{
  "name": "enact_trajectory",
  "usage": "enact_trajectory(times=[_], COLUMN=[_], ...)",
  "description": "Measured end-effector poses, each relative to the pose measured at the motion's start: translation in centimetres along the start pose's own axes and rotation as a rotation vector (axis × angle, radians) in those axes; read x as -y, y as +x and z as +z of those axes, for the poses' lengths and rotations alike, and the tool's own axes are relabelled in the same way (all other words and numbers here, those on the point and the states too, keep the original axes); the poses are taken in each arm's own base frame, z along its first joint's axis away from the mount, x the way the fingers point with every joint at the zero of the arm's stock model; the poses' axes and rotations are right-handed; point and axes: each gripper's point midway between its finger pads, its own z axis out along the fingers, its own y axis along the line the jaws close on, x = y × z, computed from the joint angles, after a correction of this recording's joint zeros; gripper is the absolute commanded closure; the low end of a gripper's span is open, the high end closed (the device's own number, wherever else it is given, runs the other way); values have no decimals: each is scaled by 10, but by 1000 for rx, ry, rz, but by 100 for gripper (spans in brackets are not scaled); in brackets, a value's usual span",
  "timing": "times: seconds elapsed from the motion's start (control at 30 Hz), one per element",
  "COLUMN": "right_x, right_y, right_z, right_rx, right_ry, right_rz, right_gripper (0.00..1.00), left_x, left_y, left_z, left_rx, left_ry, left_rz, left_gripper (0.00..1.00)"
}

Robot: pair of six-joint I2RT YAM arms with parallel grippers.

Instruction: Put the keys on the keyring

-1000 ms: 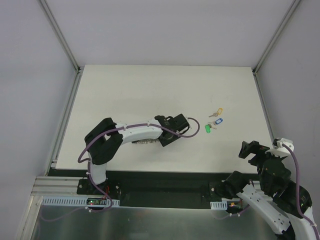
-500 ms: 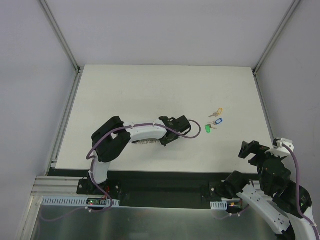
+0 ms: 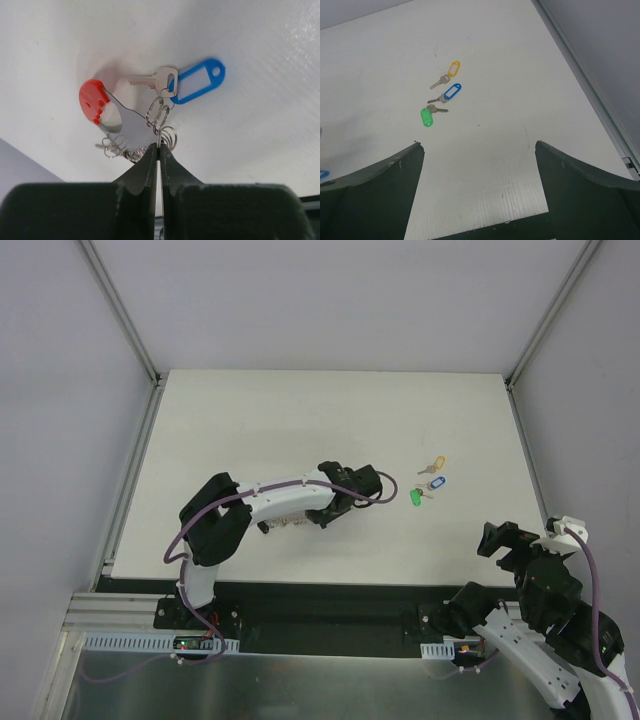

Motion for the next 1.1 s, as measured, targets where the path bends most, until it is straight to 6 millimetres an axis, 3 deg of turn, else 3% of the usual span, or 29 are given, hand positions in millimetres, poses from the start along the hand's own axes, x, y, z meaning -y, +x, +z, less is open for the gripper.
enact_trajectory(times=[0.13,0.3,0.5,0.73,0.93,1.0,1.1], right_x=[-1,-1,-2,-14,-35,-47,-72], right_y=[-1,-1,0,0,1,-2,-7], right_z=[0,0,0,1,-2,-1,4], right_rx=[2,1,-1,-6,-40,-79,-146], right_ry=[-2,-6,-11,-75,-192,-228,-274], right_rz=[1,1,-5,-41,-139,-198,-279], right_gripper=[4,4,4,4,4,4,4], left_x=[-1,14,35,48,39,27,-2], left_y=[17,31,9,-17,-24,-32,-38], left_z=[-12,-12,-4,8,-8,-27,-59], left_rx=[-79,-176,-169,-146,-92,-21,106], left_ry=[-3,17,77,122,121,123,120], left_rz=[-11,29,44,47,25,-14,-99], left_gripper=[100,99,89,64,51,42,37])
